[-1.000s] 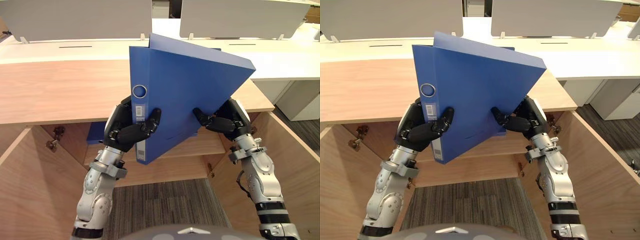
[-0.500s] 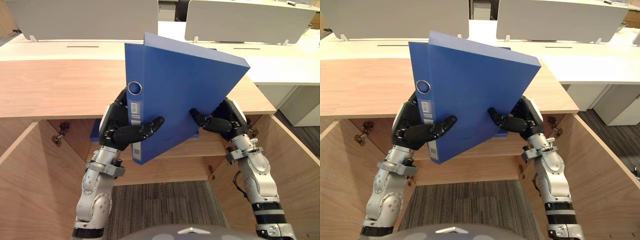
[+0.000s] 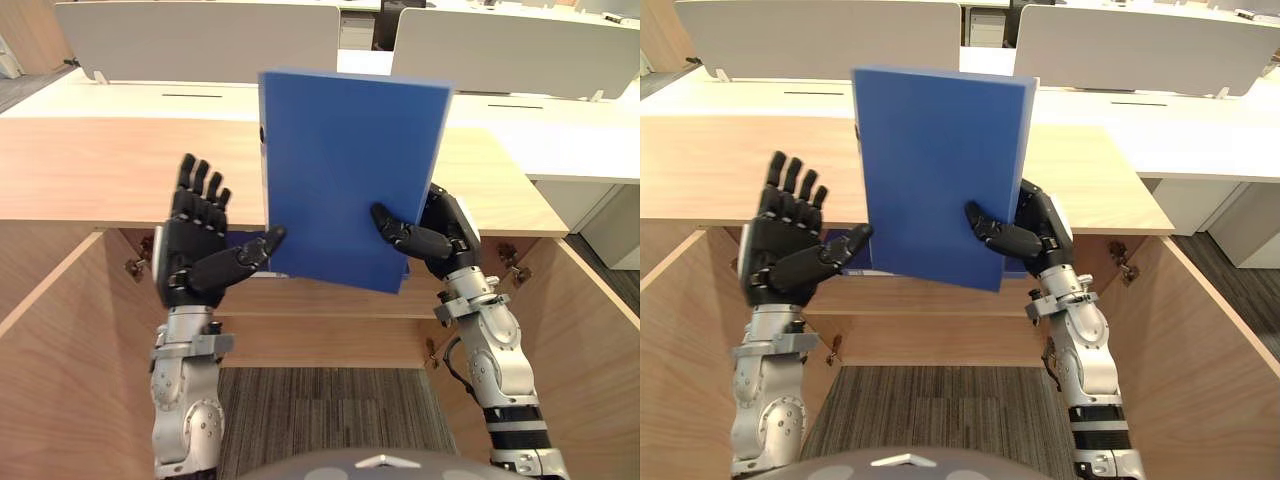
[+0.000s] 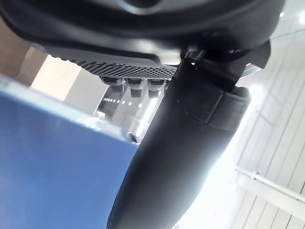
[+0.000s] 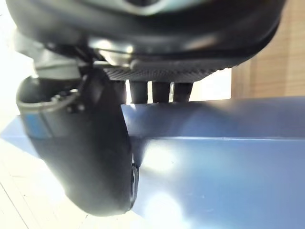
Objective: Walk over to the cabinet, pick up the folder, carry it to the office cabinet, place the folder inside the office cabinet, then close the office cabinet door
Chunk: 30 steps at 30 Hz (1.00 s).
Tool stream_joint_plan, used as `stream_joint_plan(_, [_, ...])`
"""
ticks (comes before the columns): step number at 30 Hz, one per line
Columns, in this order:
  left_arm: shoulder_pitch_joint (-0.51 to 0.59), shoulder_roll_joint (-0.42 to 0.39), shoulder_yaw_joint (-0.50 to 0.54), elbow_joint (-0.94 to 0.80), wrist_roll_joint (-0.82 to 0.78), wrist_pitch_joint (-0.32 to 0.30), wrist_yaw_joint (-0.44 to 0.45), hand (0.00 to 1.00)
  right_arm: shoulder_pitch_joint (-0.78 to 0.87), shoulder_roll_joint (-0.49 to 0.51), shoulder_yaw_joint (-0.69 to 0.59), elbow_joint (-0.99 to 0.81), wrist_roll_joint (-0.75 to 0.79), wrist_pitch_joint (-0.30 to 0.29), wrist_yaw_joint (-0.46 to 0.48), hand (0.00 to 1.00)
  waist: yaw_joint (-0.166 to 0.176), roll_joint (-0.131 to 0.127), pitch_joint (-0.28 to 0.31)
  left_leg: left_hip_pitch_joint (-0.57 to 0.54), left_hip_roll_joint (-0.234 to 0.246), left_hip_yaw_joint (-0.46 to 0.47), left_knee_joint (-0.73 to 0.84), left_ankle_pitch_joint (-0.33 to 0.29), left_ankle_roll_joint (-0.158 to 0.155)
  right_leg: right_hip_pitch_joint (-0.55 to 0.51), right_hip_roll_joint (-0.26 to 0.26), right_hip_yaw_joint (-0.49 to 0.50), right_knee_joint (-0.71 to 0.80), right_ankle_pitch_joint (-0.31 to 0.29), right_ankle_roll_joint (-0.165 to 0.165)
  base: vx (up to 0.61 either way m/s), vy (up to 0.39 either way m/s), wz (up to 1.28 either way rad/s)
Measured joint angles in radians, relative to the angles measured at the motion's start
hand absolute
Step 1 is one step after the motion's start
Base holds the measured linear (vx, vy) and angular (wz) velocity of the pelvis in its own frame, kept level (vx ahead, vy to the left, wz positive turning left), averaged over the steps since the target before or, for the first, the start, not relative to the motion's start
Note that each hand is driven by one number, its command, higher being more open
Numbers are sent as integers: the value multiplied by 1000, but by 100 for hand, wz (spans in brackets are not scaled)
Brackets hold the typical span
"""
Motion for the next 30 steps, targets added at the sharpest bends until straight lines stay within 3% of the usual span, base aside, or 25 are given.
stream_joint_plan(7, [36,-55,149,-16,68,-55,94,100,0,27,-40,-15,1,0,-15,0,5,4,-3,2,0,-37,-2,6,-3,21,-1,-36,-2,-7,-3,-19,-9,15])
stream_joint_plan(16, [122,-73,222,18,150,-55,138,100,2,36,-68,-46,-2,0,-24,0,8,6,-2,-2,-1,-59,-15,15,-6,24,-1,-59,-2,-11,-3,-12,-1,8])
stream_joint_plan(30, [158,-83,229,509,309,27,187,100,28,39,-110,-72,-2,0,-47,0,9,14,4,-16,1,-75,-15,12,-10,18,0,-78,0,-24,-3,0,1,4])
